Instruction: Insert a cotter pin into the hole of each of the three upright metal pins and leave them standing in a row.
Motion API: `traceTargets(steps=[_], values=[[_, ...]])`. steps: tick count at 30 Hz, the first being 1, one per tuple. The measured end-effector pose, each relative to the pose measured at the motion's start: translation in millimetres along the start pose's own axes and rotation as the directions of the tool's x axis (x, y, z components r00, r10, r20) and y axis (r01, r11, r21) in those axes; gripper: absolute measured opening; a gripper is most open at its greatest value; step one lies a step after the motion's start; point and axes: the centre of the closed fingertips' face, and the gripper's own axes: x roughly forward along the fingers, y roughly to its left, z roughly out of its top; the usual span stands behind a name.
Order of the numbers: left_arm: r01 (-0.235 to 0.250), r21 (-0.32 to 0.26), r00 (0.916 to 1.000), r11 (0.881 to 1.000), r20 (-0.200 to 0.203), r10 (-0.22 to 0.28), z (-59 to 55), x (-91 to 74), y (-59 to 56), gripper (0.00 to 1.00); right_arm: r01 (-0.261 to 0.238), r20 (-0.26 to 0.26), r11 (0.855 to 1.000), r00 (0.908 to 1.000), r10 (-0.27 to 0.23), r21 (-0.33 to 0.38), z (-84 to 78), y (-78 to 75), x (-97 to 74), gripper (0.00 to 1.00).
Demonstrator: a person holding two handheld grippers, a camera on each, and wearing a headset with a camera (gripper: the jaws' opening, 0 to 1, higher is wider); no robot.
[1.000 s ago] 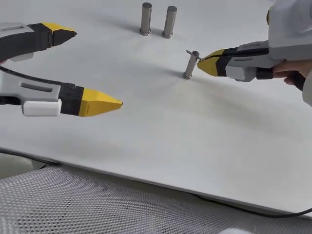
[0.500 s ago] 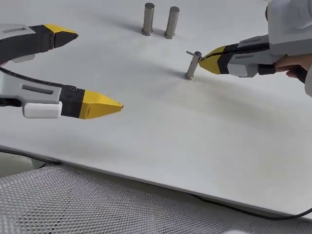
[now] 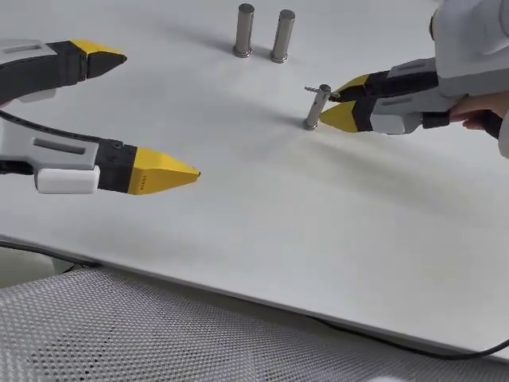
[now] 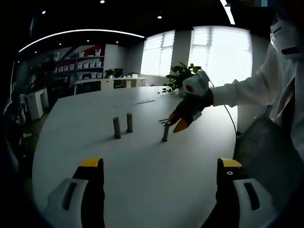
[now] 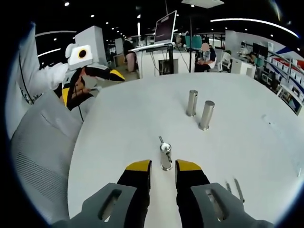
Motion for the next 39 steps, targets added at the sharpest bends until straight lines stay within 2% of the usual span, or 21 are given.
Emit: traceTargets(steps=[1, 5, 8, 9, 12, 14, 16, 17, 19, 20, 21, 24, 27, 28, 29, 31, 36, 39], values=[[-0.034, 0.027, 0.9994, 0.999, -0.011, 0.034, -1.4, -0.4, 5.9, 0.99, -0.008, 0.003, 1.0, 1.0, 0.008, 0.007, -0.4, 4.4, -1.1, 0.16], [-0.048, 0.016, 0.9988, 0.999, -0.011, 0.049, -1.4, -1.1, 9.3, 0.99, -0.001, 0.028, 1.0, 0.9996, 0.001, 0.022, 1.6, 11.1, -5.5, 0.31], [-0.056, 0.002, 0.9984, 0.998, 0.009, 0.056, 2.6, -3.3, 11.5, 0.99, -0.01, 0.05, 0.996, 0.9987, 0.006, 0.087, 4.4, 20.3, -11.0, 0.39], [-0.061, 0.003, 0.9981, 0.998, 0.012, 0.061, 3.6, -4.2, 12.7, 0.99, -0.009, 0.055, 0.996, 0.9985, 0.004, 0.087, 5.0, 21.0, -11.6, 0.42], [-0.087, 0.006, 0.9932, 0.996, 0.079, 0.086, 18.3, -9.8, 16.8, 0.99, -0.012, 0.075, 0.996, 0.9972, 0.005, 0.093, 2.5, 26.6, -16.1, 0.47], [-0.115, 0.012, 0.9888, 0.993, 0.097, 0.114, 20.2, -13.4, 22.4, 0.99, -0.017, 0.083, 0.995, 0.9965, 0.009, 0.101, 2.4, 25.9, -17.4, 0.47], [-0.146, 0.018, 0.9862, 0.989, 0.082, 0.144, 16.1, -14.6, 27.9, 0.99, -0.018, 0.09, 0.994, 0.9959, 0.008, 0.109, 3.2, 27.7, -19.4, 0.49], [-0.168, 0.052, 0.9843, 0.984, 0.063, 0.165, 11.4, -15.3, 31.4, 0.99, -0.021, 0.094, 0.993, 0.9955, 0.01, 0.114, 3.6, 29.4, -20.2, 0.49], [-0.152, 0.048, 0.9869, 0.987, 0.061, 0.149, 10.6, -14.5, 26.9, 0.99, -0.029, 0.096, 0.993, 0.9952, 0.018, 0.113, 5.4, 35.0, -22.3, 0.5], [-0.136, 0.032, 0.9884, 0.99, 0.071, 0.134, 12.9, -15.0, 23.7, 0.99, -0.029, 0.093, 0.994, 0.9954, 0.019, 0.109, 5.8, 36.5, -23.3, 0.5], [-0.127, 0.013, 0.9861, 0.992, 0.11, 0.125, 21.1, -17.2, 22.5, 0.99, -0.023, 0.094, 0.994, 0.9955, 0.013, 0.107, 6.9, 36.6, -25.0, 0.51], [-0.147, -0.033, 0.9702, 0.989, 0.19, 0.15, 38.7, -24.0, 31.1, 0.99, -0.022, 0.115, 0.992, 0.9934, 0.008, 0.121, 11.3, 35.9, -28.9, 0.53], [-0.144, -0.031, 0.9718, 0.989, 0.185, 0.147, 40.2, -21.7, 31.2, 0.99, -0.015, 0.117, 0.992, 0.9932, 0.0, 0.126, 12.1, 33.9, -31.5, 0.53], [-0.132, -0.021, 0.9758, 0.991, 0.173, 0.134, 38.8, -19.2, 28.5, 0.99, -0.012, 0.116, 0.992, 0.9932, -0.003, 0.127, 12.0, 33.1, -32.3, 0.54], [-0.11, -0.007, 0.9844, 0.994, 0.137, 0.11, 33.1, -14.5, 23.5, 0.99, -0.008, 0.114, 0.992, 0.9935, -0.006, 0.127, 11.8, 31.8, -33.8, 0.54], [-0.094, 0.014, 0.99, 0.995, 0.107, 0.092, 27.7, -10.5, 18.9, 0.99, -0.001, 0.115, 0.992, 0.9933, -0.014, 0.126, 12.4, 29.8, -37.4, 0.55], [-0.092, -0.035, 0.9839, 0.995, 0.151, 0.096, 35.1, -17.0, 22.3, 0.99, 0.015, 0.121, 0.992, 0.9922, -0.031, 0.126, 13.0, 25.6, -46.9, 0.56], [-0.089, -0.03, 0.9868, 0.996, 0.133, 0.093, 31.0, -14.0, 21.6, 0.99, 0.026, 0.121, 0.992, 0.9918, -0.041, 0.124, 12.8, 22.8, -51.3, 0.56]])
